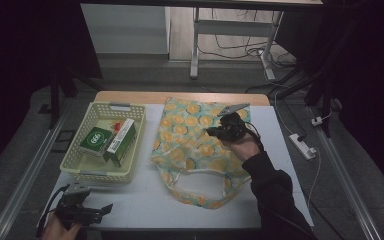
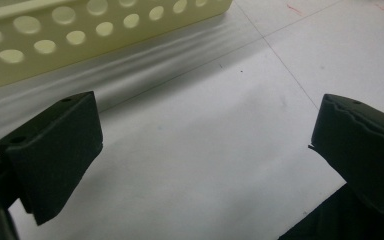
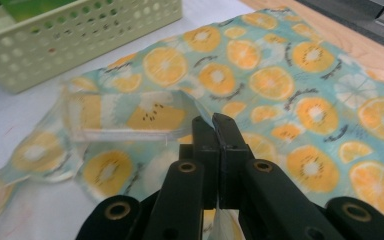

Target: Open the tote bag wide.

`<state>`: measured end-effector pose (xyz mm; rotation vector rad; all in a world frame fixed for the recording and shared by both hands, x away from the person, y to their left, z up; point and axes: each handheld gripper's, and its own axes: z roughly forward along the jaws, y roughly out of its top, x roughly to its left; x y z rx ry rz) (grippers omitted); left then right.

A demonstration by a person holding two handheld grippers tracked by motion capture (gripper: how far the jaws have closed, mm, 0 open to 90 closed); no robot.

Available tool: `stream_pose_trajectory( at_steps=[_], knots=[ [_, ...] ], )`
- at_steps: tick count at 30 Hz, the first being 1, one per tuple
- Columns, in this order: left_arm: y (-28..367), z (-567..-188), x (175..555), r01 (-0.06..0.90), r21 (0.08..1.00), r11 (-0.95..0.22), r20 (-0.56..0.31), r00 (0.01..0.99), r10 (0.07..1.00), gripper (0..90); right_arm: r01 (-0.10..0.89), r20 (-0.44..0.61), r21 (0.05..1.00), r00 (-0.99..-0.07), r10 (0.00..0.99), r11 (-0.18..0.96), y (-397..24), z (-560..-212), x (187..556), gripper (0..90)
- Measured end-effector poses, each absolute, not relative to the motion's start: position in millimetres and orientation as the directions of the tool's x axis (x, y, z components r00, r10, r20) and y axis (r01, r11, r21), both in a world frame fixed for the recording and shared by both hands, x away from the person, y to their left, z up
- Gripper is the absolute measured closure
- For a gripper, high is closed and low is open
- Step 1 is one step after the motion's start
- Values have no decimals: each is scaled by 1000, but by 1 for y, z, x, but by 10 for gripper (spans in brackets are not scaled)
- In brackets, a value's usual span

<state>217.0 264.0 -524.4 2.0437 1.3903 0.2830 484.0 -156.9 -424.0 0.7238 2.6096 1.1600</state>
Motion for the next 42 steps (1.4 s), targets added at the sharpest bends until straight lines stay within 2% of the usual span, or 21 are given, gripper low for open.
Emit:
stream_pose_trajectory(
  at_steps=[17, 33, 38, 42],
  knots=[
    [265, -525, 218, 755, 613, -235, -179, 422, 889, 5, 392, 8, 728, -826, 564, 563, -143, -440, 544, 894],
    [264, -525, 218, 755, 611, -238, -181, 426, 887, 6, 467, 5, 667, -781, 624, 580, -145, -497, 572, 882],
    [264, -525, 218, 756, 610, -237, -183, 425, 886, 7, 496, 31, 646, -777, 629, 580, -146, -512, 571, 813],
    [264, -525, 218, 757, 609, -236, -185, 425, 886, 8, 513, 57, 650, -768, 638, 560, -149, -510, 570, 682]
  ],
)
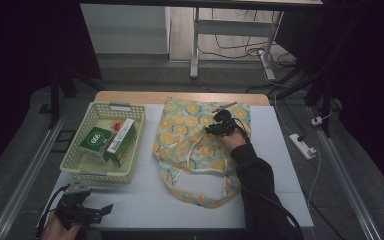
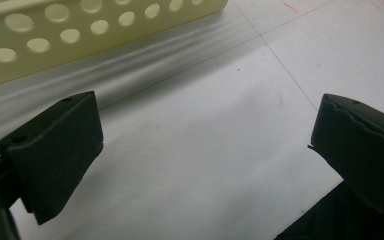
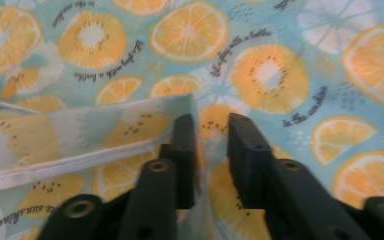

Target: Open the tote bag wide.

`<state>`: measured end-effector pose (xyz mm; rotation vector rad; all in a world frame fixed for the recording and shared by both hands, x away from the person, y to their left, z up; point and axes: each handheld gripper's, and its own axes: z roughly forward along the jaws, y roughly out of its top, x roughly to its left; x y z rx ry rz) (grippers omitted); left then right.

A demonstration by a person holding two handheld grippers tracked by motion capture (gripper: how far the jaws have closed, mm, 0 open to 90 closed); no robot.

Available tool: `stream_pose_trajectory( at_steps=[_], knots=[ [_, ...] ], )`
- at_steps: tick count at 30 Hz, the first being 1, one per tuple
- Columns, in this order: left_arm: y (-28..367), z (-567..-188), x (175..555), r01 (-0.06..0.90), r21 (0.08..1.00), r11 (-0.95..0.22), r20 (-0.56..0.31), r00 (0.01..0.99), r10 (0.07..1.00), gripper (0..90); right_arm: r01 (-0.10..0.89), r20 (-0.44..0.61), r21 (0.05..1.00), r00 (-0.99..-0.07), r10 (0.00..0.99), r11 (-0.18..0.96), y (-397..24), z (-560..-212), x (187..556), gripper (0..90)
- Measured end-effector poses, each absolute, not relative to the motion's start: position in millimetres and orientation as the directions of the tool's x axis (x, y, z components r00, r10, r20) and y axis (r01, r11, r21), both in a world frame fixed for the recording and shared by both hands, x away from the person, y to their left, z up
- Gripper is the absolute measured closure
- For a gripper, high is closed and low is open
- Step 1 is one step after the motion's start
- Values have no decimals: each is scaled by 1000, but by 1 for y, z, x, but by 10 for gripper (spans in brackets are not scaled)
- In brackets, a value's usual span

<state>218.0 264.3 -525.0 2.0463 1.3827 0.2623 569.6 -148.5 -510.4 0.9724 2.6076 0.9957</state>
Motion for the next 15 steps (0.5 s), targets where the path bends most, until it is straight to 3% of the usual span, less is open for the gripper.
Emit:
stream_pose_trajectory(
  at_steps=[1, 6, 15],
  knots=[
    [264, -525, 218, 757, 609, -236, -184, 425, 886, 8, 524, 96, 664, -766, 635, 533, -151, -504, 570, 598],
    [264, -525, 218, 757, 609, -237, -183, 425, 887, 9, 519, 116, 686, -769, 628, 509, -154, -487, 564, 494],
    [264, -525, 218, 758, 608, -238, -182, 424, 887, 9, 488, 113, 702, -795, 597, 518, -156, -466, 542, 387]
  ],
)
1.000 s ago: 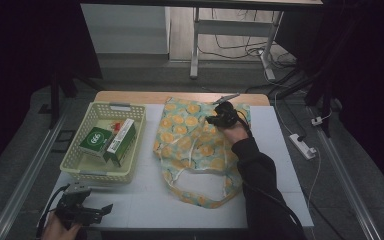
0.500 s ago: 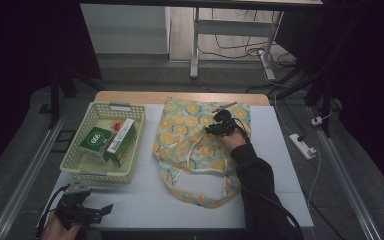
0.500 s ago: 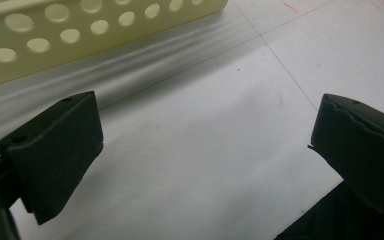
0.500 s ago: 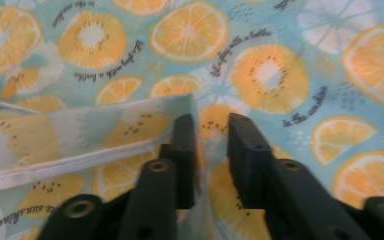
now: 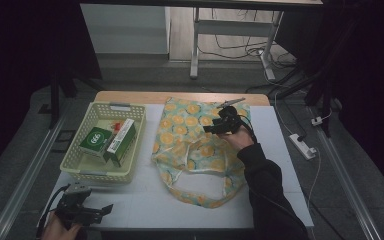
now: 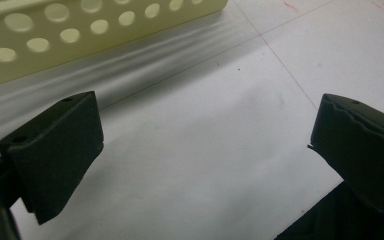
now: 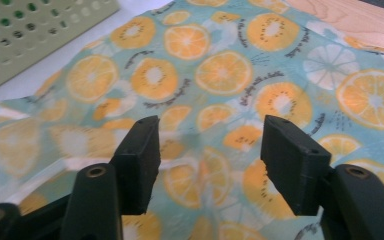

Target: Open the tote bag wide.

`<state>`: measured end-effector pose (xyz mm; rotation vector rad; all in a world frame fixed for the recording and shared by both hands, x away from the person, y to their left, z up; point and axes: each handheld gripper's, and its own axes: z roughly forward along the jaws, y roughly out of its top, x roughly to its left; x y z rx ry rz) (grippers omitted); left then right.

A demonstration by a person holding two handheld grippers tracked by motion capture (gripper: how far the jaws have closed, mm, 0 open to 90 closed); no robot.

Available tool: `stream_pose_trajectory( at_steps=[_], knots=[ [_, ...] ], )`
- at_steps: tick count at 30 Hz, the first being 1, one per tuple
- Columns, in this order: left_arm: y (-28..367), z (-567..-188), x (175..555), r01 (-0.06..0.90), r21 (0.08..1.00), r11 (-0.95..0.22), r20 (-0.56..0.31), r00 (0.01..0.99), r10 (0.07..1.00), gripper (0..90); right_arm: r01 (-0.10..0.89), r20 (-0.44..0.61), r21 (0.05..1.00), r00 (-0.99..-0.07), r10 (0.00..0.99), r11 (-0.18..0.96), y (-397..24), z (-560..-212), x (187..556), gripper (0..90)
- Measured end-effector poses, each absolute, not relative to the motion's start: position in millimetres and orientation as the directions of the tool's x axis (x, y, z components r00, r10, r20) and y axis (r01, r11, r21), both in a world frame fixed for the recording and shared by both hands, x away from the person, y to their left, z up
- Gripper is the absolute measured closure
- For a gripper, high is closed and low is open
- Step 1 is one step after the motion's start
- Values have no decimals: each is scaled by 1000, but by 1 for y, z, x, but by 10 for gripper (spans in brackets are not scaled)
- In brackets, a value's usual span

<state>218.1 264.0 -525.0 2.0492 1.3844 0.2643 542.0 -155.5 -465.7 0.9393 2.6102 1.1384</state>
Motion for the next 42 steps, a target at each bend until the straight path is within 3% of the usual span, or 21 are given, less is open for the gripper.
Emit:
stream_pose_trajectory(
  at_steps=[10, 18, 33, 36, 42],
  knots=[
    [264, -525, 218, 759, 607, -237, -182, 423, 888, 10, 454, 130, 704, -838, 530, 546, -152, -462, 501, 114],
    [264, -525, 218, 759, 606, -238, -183, 424, 887, 10, 417, 121, 692, -872, 475, 589, -150, -463, 467, 33],
    [264, -525, 219, 759, 606, -239, -182, 425, 887, 10, 401, 84, 658, -880, 467, 638, -157, -490, 427, 54],
    [264, -525, 219, 759, 605, -240, -182, 425, 887, 10, 386, 67, 650, -887, 456, 655, -158, -493, 421, 116],
    [263, -525, 219, 759, 604, -241, -181, 426, 886, 11, 350, 38, 636, -904, 425, 688, -160, -500, 415, 323]
  ],
)
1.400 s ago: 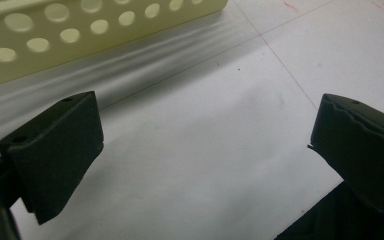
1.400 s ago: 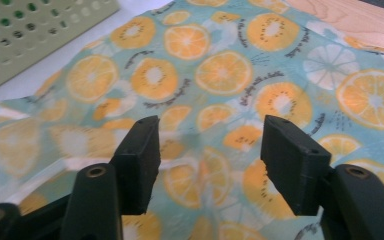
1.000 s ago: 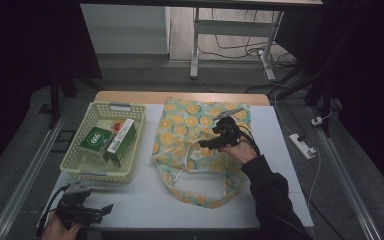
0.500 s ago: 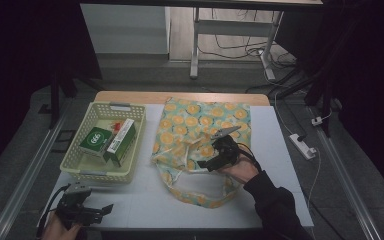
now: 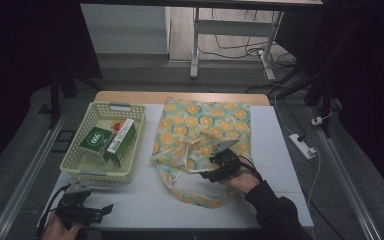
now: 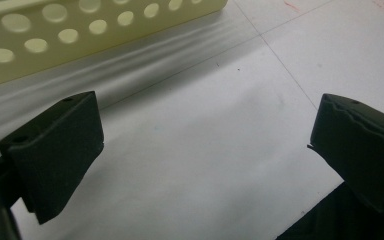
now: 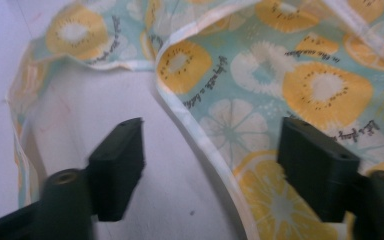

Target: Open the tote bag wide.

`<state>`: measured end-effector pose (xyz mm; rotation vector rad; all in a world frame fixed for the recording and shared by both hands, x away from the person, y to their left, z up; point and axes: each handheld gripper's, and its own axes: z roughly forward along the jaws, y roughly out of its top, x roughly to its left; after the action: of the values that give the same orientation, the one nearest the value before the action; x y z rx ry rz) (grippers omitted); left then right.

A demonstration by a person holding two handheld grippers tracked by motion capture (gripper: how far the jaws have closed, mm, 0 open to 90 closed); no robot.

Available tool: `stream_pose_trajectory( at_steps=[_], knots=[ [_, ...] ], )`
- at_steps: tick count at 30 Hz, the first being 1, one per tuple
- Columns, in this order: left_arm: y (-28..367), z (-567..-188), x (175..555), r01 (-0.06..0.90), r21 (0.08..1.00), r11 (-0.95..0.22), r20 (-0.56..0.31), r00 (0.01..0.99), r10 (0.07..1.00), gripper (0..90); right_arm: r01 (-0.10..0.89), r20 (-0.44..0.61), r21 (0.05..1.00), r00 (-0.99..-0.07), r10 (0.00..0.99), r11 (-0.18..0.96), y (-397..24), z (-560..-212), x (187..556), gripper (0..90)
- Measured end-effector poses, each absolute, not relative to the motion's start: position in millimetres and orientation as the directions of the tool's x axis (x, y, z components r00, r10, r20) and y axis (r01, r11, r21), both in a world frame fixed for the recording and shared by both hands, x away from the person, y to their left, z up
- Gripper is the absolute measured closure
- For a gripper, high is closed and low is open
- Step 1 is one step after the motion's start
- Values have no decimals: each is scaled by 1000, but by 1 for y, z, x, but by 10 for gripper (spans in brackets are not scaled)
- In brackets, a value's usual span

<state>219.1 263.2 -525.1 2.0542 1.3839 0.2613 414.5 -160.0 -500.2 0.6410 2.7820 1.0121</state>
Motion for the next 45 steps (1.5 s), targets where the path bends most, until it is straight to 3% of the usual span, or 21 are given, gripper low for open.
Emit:
stream_pose_trajectory(
  at_steps=[2, 10, 16, 26, 32, 36, 41, 44, 45],
  knots=[
    [263, -525, 219, 760, 604, -242, -182, 426, 886, 11, 345, 39, 622, -910, 412, 703, -160, -504, 416, 412],
    [263, -525, 219, 760, 602, -243, -183, 428, 885, 11, 301, -22, 575, -924, 383, 760, -156, -515, 414, 612],
    [263, -525, 220, 761, 602, -244, -183, 429, 885, 12, 264, -46, 564, -936, 349, 782, -154, -513, 411, 900],
    [263, -526, 220, 762, 599, -246, -183, 429, 884, 13, 323, 46, 611, -926, 375, 723, -156, -506, 416, 898],
    [263, -526, 220, 762, 599, -246, -184, 430, 884, 14, 316, 83, 627, -936, 342, 712, -138, -508, 413, 678],
    [263, -526, 220, 762, 598, -246, -184, 430, 884, 13, 291, 76, 631, -946, 315, 720, -121, -510, 411, 618],
    [263, -526, 220, 762, 599, -247, -184, 431, 883, 14, 264, 46, 617, -953, 300, 742, -101, -518, 413, 672],
    [263, -526, 220, 761, 600, -247, -185, 432, 883, 14, 236, -10, 600, -953, 303, 764, -94, -519, 412, 869],
    [263, -526, 220, 761, 600, -246, -185, 431, 883, 13, 231, -12, 605, -954, 299, 762, -94, -518, 411, 899]
  ],
)
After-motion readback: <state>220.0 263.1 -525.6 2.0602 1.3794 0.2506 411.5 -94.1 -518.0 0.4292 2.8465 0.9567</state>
